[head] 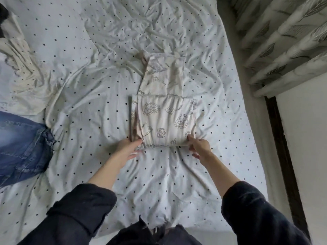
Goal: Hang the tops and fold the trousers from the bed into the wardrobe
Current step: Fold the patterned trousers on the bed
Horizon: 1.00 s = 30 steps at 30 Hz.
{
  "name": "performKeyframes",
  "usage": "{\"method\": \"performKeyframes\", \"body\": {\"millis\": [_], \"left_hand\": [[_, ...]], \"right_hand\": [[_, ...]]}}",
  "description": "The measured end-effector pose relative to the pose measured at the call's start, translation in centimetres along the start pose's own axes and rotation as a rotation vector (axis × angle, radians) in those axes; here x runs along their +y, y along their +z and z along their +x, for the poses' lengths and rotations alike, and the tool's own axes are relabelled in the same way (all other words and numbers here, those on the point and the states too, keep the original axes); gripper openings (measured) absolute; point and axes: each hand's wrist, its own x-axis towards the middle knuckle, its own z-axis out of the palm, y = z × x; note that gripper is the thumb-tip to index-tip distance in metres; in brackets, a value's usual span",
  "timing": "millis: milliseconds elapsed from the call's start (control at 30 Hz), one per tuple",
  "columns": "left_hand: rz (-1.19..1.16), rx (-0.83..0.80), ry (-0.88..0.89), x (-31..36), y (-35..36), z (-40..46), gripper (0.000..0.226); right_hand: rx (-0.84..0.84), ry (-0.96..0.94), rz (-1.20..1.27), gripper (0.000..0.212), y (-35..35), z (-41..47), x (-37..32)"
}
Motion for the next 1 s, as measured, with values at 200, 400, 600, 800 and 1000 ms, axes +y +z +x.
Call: {"method": "performKeyframes", "body": {"millis": [200,400,600,800,1000], "left_hand": [[-0.132,0.011,0.003,1.3,1.2,0.5,0.013],[-0.075,-0.061,0.039,1.3,0.0,-2.8,0.008],[0.086,-0.283,-0.087,-2.4,-2.8,-7.4,0.022],[0.275,-0.514,-0.147,-3.6,-3.2,-12.9,0.019],[0.32,-0.513,-0.124,-2.3,-3.0,-13.5,0.02]], "right_hand": [[-0.114,0.025,0.185,0.015,0.7,-0.1,-0.9],[-0.142,-0.062,0.142,0.018,-0.7,-3.4,-0.7],[-0.228,0.037,-0.025,0.019,-3.0,-8.4,2.7],[-0.411,0.161,-0.176,0.015,-7.0,-12.2,6.0],[-0.43,0.182,-0.229,0.021,-8.2,-13.3,5.0]]}}
